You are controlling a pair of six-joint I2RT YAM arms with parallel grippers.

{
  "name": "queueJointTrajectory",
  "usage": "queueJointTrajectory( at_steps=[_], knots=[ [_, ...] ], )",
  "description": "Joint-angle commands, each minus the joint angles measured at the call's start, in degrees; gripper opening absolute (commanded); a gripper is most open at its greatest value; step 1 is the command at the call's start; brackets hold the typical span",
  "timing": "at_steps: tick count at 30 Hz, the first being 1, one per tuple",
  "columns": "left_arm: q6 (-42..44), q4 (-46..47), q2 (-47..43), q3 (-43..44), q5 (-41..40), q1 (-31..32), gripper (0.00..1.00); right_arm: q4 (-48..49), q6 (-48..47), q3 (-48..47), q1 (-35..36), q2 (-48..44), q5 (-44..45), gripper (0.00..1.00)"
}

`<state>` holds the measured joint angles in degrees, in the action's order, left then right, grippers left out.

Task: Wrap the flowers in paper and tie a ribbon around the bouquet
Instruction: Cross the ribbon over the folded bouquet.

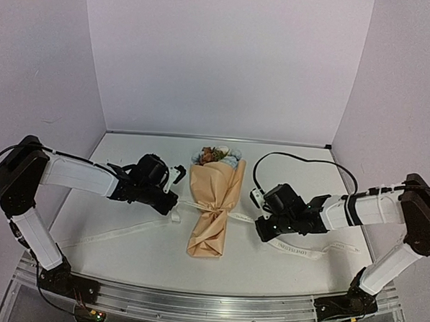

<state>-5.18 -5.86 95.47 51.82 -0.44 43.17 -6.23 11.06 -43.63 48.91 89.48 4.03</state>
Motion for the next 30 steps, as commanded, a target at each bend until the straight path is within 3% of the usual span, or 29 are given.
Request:
queueJointTrajectory(
  at_steps=[1,7,14,30],
  knots=[
    [-1.3,-0.8,-3.6,-0.9,-4.0,-3.3,0.00,-10.7,0.8,0.7,1.6,-1.9,4.8,0.00],
    [4.4,-0.8,-8.1,5.9,6.0,-1.4,0.00,-15.8,1.7,-4.4,3.2,-0.4,2.4,0.00],
    [9.7,-9.6,-1.0,19.1,16.8,5.6,0.00,-15.8,8.5,-8.1,3.1,2.3,0.7,0.00],
    [13.9,-11.7,10.3,29.2,20.2,18.9,0.03,-11.5,24.7,-11.6,3.1,8.8,-5.5,0.00]
  ],
)
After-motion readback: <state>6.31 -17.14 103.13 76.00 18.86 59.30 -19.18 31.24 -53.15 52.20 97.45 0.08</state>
